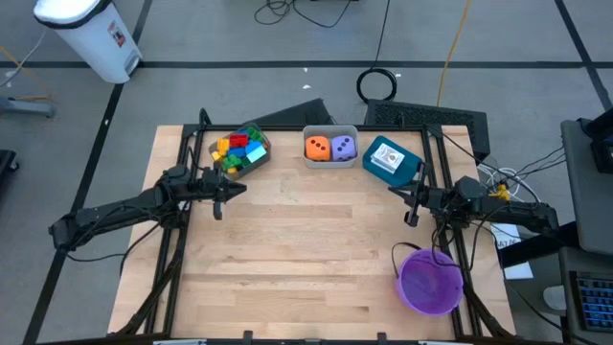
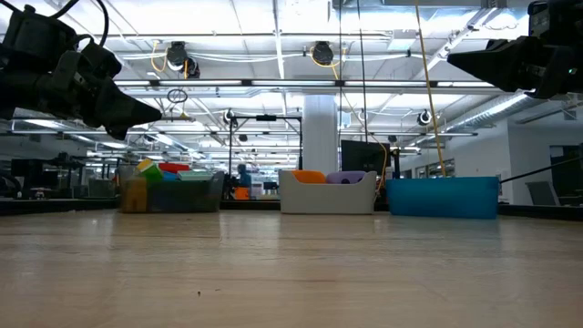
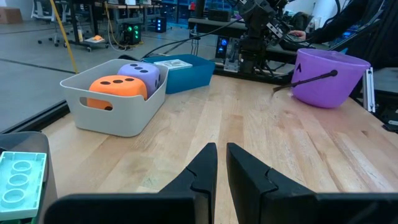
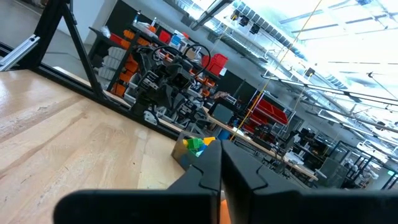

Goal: Pick & Place Toys
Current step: Return to Home Position

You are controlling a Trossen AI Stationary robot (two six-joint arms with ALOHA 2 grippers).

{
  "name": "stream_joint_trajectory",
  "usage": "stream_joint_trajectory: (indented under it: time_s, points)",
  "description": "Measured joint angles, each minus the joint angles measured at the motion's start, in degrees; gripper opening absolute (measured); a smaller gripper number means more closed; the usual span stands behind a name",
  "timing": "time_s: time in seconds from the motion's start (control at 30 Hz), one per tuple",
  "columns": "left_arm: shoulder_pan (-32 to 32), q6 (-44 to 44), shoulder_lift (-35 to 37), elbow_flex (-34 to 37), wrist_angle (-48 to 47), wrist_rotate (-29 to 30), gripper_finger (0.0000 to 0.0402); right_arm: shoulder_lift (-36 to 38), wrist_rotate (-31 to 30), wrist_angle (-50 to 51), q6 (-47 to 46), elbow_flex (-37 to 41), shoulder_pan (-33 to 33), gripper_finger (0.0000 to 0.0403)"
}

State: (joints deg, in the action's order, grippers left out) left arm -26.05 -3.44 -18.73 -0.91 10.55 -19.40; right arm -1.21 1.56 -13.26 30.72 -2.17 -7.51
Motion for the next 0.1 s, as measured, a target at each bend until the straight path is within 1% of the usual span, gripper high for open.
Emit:
stream_joint_trajectory:
  time_s: [0.1]
  points:
    - [0.0,0.0,0.0,0.0,0.0,0.0,0.0045,0.0,0.0,0.0,0.0,0.0,0.0,0.0003]
